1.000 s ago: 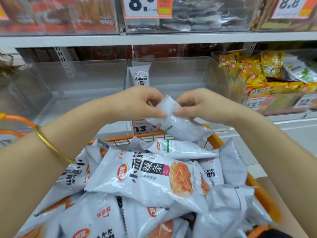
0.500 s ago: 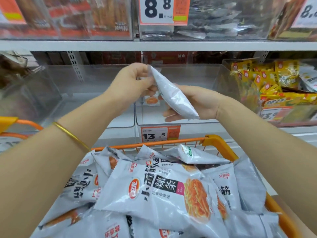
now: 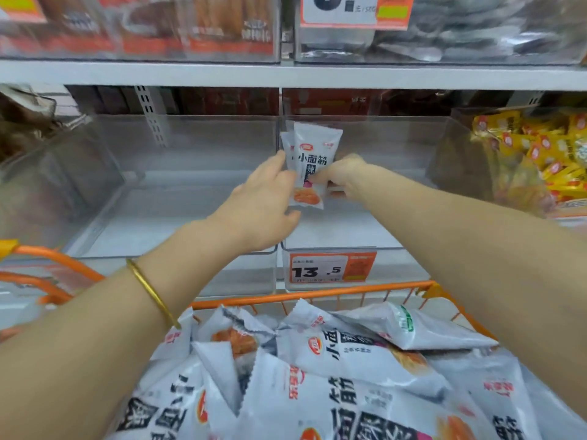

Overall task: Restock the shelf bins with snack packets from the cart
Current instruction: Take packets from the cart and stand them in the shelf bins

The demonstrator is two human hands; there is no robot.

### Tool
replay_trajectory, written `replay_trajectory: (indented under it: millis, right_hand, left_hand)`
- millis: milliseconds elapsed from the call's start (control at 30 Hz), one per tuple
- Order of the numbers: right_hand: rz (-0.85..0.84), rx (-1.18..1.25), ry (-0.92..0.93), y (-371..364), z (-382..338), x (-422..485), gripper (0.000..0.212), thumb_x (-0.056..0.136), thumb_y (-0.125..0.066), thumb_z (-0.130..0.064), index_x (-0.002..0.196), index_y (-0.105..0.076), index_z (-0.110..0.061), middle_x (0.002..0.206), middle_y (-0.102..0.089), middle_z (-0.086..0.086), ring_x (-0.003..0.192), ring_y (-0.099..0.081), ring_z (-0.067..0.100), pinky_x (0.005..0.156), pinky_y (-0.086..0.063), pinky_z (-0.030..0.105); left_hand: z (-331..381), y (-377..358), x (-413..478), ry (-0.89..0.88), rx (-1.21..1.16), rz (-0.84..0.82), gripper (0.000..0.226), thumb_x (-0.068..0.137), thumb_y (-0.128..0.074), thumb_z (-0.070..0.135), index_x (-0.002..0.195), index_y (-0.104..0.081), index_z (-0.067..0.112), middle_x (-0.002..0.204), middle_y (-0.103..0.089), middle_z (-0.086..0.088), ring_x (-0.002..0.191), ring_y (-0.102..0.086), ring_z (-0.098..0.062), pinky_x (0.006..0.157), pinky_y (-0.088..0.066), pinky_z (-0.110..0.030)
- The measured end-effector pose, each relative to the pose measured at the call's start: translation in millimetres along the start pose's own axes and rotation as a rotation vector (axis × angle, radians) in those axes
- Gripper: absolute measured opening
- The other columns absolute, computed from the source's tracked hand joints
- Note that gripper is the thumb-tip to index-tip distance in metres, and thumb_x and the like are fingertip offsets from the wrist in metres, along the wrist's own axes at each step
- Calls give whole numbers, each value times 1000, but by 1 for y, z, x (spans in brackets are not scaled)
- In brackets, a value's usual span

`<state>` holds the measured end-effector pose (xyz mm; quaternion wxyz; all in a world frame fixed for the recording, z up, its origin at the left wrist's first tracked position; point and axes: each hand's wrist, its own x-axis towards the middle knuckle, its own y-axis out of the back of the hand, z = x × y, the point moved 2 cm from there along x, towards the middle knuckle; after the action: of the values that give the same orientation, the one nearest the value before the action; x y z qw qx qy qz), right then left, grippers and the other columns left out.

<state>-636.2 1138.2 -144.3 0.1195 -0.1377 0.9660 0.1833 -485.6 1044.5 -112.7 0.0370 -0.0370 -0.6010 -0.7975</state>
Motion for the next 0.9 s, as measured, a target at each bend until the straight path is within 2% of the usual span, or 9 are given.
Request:
replay_trajectory:
  millis: [167, 267, 367, 400, 467, 533, 600, 700, 900]
  right_hand:
    - [57, -230, 110, -19, 7, 26, 15, 78, -70, -5, 82, -60, -15, 105, -70, 10, 95, -66, 29, 82, -57, 45]
    - [142, -378, 159, -20, 7, 37, 11, 80, -67, -10, 87, -59, -13, 99, -69, 10, 92, -66, 26, 85, -56, 40]
    - [135, -426, 177, -24, 8, 47, 6, 86, -58, -12, 90, -54, -11, 91, -63, 6, 78, -59, 20, 64, -53, 28]
    - [130, -456, 182, -26, 9, 50, 10, 87, -57, -13, 96, -54, -8, 95, -62, 5, 80, -59, 19, 63, -51, 25]
    - [114, -539, 171, -26, 7, 52, 24, 86, -61, -15, 106, -55, -4, 108, -63, 8, 95, -62, 23, 78, -55, 30]
    - [62, -549, 163, -24, 4, 49, 18, 84, -65, -14, 95, -54, -6, 105, -61, 10, 94, -61, 26, 87, -53, 36]
    - [34, -566, 163, -23, 3, 44, 10, 85, -63, -14, 89, -57, -8, 101, -62, 8, 90, -61, 24, 88, -53, 35]
    - [27, -624, 189, -23, 5, 45, 27, 86, -62, -20, 110, -62, -6, 110, -67, 10, 99, -65, 26, 90, -53, 38]
    - [-46, -589, 186, -15, 3, 26, 27, 87, -64, -18, 110, -62, -4, 113, -66, 12, 105, -63, 29, 91, -53, 41]
  left_hand:
    - [-5, -4, 2, -2, -21, -2, 53, 95, -47, 25, 142, -27, 11, 158, 9, -3, 144, 3, -15, 113, -15, -33]
    - [-4, -5, 2, -5, -30, 6, 49, 95, -46, 23, 140, -29, 11, 157, 10, -3, 144, 3, -15, 112, -14, -32]
    - [-4, -6, 2, 5, -41, -5, 48, 96, -45, 23, 140, -29, 11, 157, 11, -3, 144, 4, -15, 112, -14, -31]
    - [-4, -5, 2, 9, -44, -8, 48, 96, -44, 22, 140, -29, 11, 157, 12, -3, 144, 5, -15, 112, -14, -32]
    - [-4, -5, 2, 14, -50, -8, 48, 95, -45, 22, 139, -29, 11, 157, 12, -3, 144, 4, -16, 112, -16, -33]
    - [-4, -5, 2, 14, -52, -7, 48, 95, -45, 23, 139, -30, 10, 157, 11, -3, 144, 3, -16, 112, -16, -33]
    - [-4, -6, 2, 12, -51, -5, 47, 95, -46, 23, 138, -31, 10, 157, 11, -3, 144, 2, -16, 112, -16, -33]
    - [-5, -7, 3, 16, -45, 0, 47, 95, -46, 23, 137, -32, 11, 157, 10, -3, 144, 2, -17, 112, -17, -34]
    - [-6, -6, 4, 20, -40, -8, 52, 95, -47, 25, 141, -28, 13, 158, 9, -2, 145, 3, -18, 114, -15, -36]
